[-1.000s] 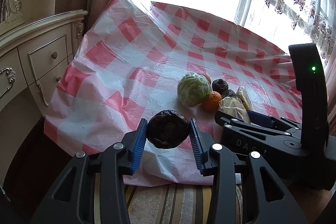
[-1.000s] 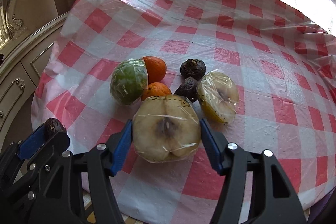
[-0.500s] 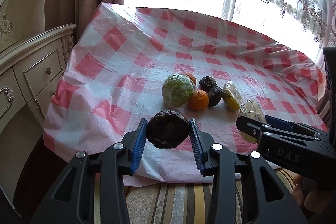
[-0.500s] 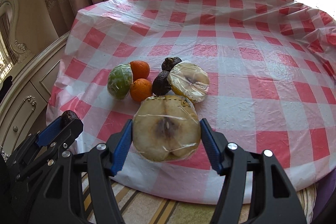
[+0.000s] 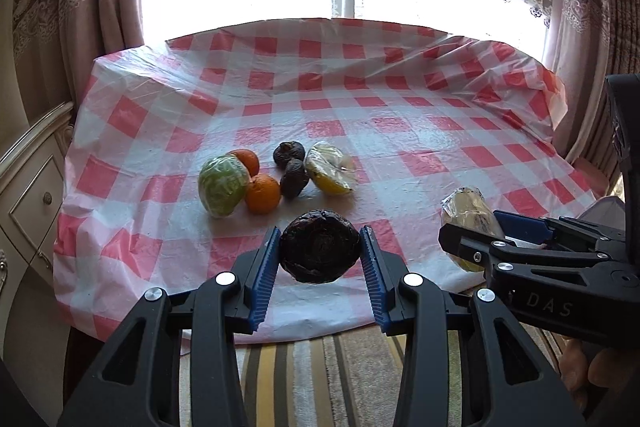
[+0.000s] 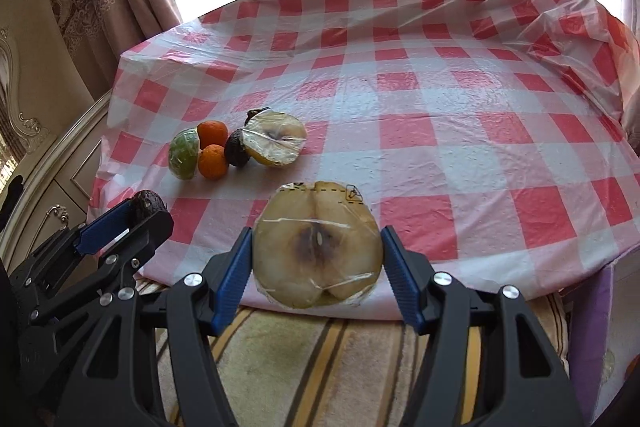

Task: Organize fruits
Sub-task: 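Grasp the bagged pear half with the right gripper and lift it, then carry the dark fruit and pear half over the box and open both grippers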

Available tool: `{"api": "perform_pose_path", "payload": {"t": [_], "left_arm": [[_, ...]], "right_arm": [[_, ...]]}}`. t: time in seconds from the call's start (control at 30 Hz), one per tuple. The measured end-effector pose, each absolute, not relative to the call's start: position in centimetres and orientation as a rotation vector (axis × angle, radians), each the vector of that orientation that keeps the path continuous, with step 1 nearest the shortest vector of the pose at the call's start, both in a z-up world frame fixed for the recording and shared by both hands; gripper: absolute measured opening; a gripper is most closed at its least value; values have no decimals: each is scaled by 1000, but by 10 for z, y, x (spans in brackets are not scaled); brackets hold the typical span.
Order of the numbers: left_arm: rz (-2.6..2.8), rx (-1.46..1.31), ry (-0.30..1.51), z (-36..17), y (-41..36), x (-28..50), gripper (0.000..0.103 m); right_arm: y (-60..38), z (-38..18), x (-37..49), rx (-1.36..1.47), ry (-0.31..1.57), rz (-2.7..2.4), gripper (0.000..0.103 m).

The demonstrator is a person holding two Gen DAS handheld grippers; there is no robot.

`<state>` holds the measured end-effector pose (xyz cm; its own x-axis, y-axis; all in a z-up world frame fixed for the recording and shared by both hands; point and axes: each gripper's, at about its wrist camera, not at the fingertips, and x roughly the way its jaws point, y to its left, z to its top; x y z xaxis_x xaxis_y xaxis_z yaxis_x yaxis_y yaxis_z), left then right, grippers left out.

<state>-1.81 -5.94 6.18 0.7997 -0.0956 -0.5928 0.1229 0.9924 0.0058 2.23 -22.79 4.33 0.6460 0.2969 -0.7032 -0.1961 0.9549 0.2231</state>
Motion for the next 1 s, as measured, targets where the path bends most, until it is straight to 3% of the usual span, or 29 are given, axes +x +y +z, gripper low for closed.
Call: {"api": "perform_pose_path", "payload": {"t": [0.5, 1.0], "left_arm": [[-325, 151, 682, 59, -137, -16, 39], [-628, 325, 739, 50, -265, -15, 39]], "right_arm": [[-328, 39, -12, 203, 832, 101, 64], [-442, 38, -49, 243, 818, -133, 64]]}}
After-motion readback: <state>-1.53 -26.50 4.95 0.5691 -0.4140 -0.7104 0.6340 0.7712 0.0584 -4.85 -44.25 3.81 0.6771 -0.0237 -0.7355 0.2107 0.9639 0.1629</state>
